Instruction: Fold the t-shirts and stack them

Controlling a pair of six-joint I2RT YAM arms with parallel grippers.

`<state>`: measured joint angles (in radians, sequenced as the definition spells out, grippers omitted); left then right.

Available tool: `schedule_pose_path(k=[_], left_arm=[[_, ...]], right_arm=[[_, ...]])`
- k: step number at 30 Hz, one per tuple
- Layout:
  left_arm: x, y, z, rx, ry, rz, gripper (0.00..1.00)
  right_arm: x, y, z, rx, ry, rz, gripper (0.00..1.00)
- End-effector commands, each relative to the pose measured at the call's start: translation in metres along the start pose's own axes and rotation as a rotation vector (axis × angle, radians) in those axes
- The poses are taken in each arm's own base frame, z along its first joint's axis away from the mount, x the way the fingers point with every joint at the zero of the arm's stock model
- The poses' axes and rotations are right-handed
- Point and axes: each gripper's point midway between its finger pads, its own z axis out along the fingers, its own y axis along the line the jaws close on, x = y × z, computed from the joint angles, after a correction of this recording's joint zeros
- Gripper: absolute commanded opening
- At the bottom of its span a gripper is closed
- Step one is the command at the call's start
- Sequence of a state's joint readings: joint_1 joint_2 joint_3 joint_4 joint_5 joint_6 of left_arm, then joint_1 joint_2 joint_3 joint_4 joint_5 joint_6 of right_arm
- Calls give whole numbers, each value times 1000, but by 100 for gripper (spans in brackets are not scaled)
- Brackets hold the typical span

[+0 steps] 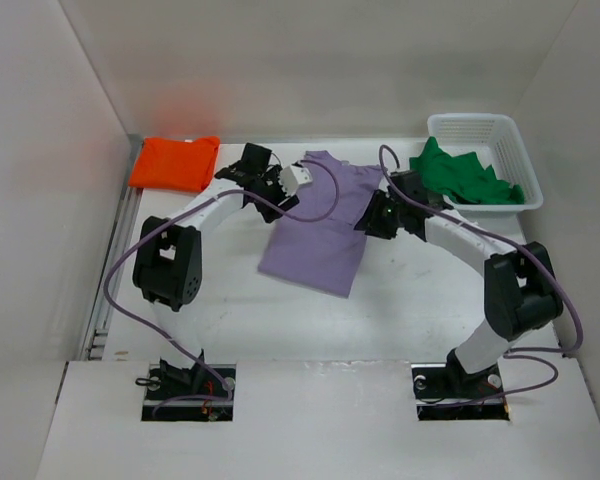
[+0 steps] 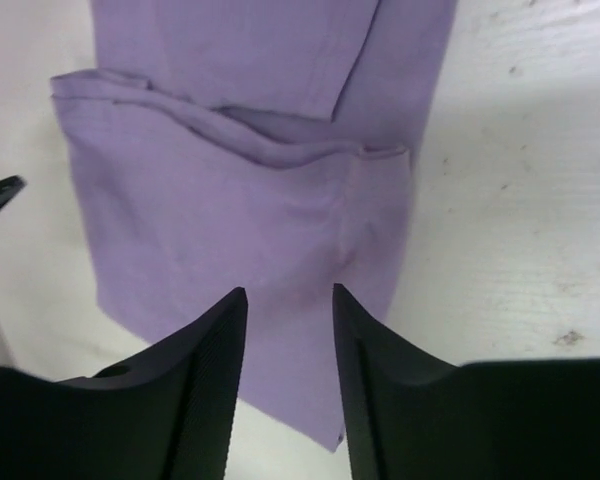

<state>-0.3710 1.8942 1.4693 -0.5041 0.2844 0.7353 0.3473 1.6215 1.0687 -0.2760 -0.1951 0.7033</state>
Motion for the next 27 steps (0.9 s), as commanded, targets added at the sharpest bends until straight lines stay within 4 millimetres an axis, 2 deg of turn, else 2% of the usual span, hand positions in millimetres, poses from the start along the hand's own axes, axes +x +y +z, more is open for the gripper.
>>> schedule_pose_path(k=[1,3,7,9,11,13,16,19,23,27], left_arm=[[-29,37,-5,-126,-97,-172,59],[-24,40,5,-126,-77,-229,59],[-6,31,27,-81,-19,-312,59],[2,25,37,-49,5,-341,57],[7,20,44,-24,16,-354,56],[9,16,48,-5,16,-361,54],[7,12,52,15,10,-368,49],[4,10,56,25,-5,-370,47],[-1,11,60,28,-26,-377,40],[-17,7,56,71,-92,-385,26]], right_arm=[[-28,2,6,115,-93,-127,46],[-32,-4,12,187,-91,-173,48],[-29,-14,25,261,-49,-219,50],[-26,-19,29,281,-32,-217,47],[-22,-24,34,298,-17,-212,40],[-18,-28,37,308,-6,-204,39],[-12,-33,44,319,18,-196,45],[-12,-35,50,322,23,-191,45],[-12,-36,55,318,20,-190,29],[-15,-30,50,299,-13,-212,11]])
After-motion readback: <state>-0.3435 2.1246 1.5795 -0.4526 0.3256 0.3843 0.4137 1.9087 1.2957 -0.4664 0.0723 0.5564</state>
